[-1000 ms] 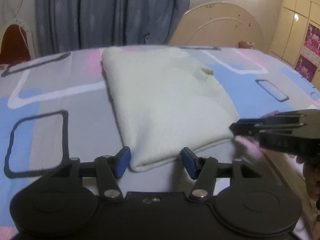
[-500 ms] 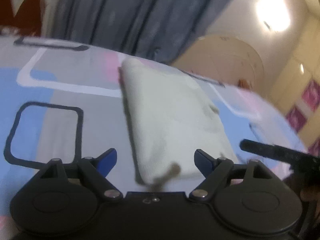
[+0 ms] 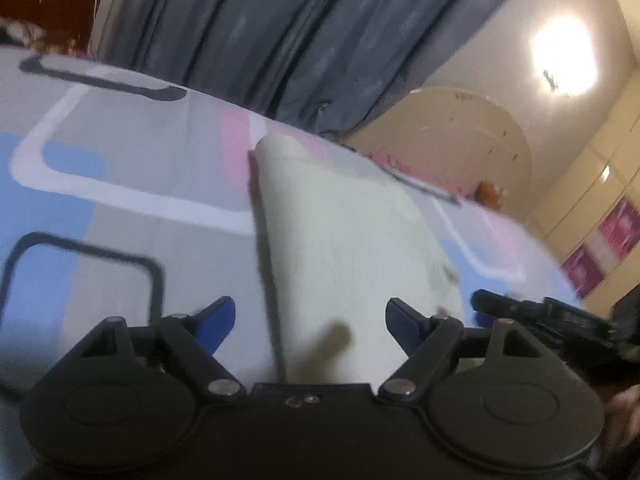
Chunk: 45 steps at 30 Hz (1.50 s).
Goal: Fold small clothes
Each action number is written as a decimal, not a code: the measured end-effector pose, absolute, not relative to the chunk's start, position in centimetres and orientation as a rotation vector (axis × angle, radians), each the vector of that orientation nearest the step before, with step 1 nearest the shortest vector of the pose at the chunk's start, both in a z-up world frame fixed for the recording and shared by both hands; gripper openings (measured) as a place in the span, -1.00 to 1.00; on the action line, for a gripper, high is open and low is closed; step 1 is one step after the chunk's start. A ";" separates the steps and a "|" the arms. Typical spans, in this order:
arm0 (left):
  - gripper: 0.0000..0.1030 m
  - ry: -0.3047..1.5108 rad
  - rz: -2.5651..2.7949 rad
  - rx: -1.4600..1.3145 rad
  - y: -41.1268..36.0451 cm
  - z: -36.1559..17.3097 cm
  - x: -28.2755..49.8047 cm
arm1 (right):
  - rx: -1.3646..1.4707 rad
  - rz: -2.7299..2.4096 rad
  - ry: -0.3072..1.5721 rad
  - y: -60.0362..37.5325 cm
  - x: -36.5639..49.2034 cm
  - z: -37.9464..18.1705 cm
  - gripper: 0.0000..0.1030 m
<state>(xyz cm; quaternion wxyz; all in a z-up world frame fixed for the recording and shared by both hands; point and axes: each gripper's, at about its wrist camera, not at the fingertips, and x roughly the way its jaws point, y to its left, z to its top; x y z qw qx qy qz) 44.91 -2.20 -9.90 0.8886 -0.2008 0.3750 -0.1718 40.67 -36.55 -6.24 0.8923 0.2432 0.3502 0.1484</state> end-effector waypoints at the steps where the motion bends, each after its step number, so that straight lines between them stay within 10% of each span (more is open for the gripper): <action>1: 0.56 0.793 -0.370 -0.446 -2.1 -10.1 45.9 | 0.550 0.306 0.724 -37.2 41.7 -6.6 0.26; 16: 0.54 0.918 -0.425 -0.601 -3.2 -13.3 52.5 | 0.851 0.464 0.830 -39.5 48.5 -10.4 0.25; 22: 0.49 0.909 -0.359 -0.407 -6.7 -12.2 53.3 | 0.725 0.432 0.816 -38.2 48.6 -10.3 -0.19; 29: -0.19 0.878 -0.360 -0.279 -8.3 -11.2 52.7 | 0.485 0.377 0.773 -35.4 47.1 -8.9 -0.28; 45: -0.44 0.806 -0.345 -0.118 -9.2 -7.9 50.3 | 0.253 0.315 0.689 -29.8 44.6 -6.9 -0.42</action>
